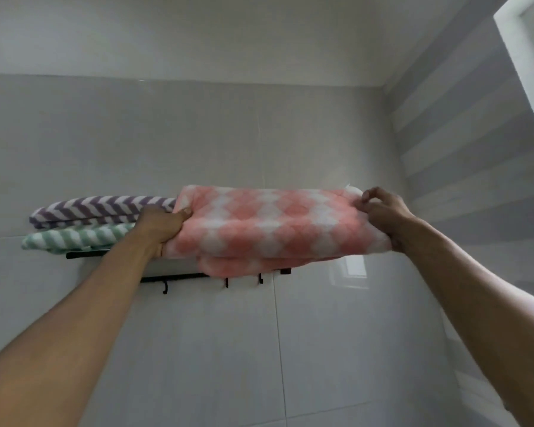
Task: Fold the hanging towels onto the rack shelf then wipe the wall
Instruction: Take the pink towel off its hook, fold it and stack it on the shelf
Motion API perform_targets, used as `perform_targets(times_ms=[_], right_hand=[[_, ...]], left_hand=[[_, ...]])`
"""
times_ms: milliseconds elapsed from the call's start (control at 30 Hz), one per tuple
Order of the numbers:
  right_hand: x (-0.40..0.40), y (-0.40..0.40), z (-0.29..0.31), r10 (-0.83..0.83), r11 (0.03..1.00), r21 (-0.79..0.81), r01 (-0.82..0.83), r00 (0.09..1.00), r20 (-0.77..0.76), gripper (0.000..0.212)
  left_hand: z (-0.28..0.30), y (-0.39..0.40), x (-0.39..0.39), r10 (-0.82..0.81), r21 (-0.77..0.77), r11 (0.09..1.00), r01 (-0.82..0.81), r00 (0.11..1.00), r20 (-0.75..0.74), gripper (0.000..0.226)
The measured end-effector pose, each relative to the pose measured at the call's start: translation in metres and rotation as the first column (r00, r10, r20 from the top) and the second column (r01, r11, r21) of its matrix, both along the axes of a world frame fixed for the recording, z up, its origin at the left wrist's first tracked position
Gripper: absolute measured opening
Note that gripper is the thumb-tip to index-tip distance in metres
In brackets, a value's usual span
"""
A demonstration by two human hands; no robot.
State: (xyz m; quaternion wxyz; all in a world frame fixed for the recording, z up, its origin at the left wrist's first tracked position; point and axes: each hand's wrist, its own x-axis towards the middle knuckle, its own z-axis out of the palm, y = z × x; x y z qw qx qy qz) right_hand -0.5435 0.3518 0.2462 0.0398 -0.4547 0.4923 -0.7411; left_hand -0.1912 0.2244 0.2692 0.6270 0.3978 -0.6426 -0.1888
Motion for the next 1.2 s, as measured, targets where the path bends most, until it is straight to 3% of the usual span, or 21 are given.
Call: perform_targets(times_ms=[100, 267, 667, 767, 867, 1033, 1100, 1200], right_hand=[[-0.004, -0.025, 0.018, 0.087, 0.996, -0.014, -0.087, 0.996, -0.019, 0.030], [-0.023, -0.068, 0.056, 0.133, 0.991, -0.037, -0.132, 0.991, 0.025, 0.032], [-0.072, -0.182, 0.132, 0.210, 0.977, -0.001, -0.212, 0.966, 0.149, 0.034], [-0.081, -0.208, 0.143, 0.222, 0.973, 0.029, -0.230, 0.961, 0.165, 0.033], [-0.092, -0.232, 0.145, 0.200, 0.969, 0.107, -0.221, 0.964, 0.178, 0.036], [-0.112, -0.263, 0.134, 0.309, 0.920, 0.207, -0.334, 0.940, 0.143, 0.034], [-0.116, -0.272, 0.130, 0.385, 0.894, 0.201, -0.401, 0.916, 0.116, 0.033], [-0.116, -0.282, 0.129, 0.451, 0.873, 0.155, -0.462, 0.886, 0.105, 0.031]], left_hand=[[0.018, -0.017, -0.004, 0.032, -0.001, 0.999, -0.032, 0.999, 0.007, 0.065], [0.054, -0.045, -0.016, 0.060, -0.024, 0.998, -0.061, 0.997, -0.044, 0.062], [0.130, -0.125, -0.063, 0.221, -0.054, 0.974, -0.221, 0.975, -0.008, 0.078], [0.142, -0.137, -0.073, 0.269, -0.026, 0.963, -0.268, 0.961, 0.065, 0.077], [0.148, -0.157, -0.079, 0.326, -0.005, 0.943, -0.332, 0.924, 0.202, 0.056], [0.149, -0.200, -0.082, 0.391, -0.010, 0.876, -0.482, 0.699, 0.599, 0.030], [0.144, -0.202, -0.081, 0.398, -0.018, 0.844, -0.536, 0.604, 0.690, 0.021], [0.140, -0.206, -0.083, 0.365, 0.029, 0.845, -0.535, 0.614, 0.700, 0.022]])
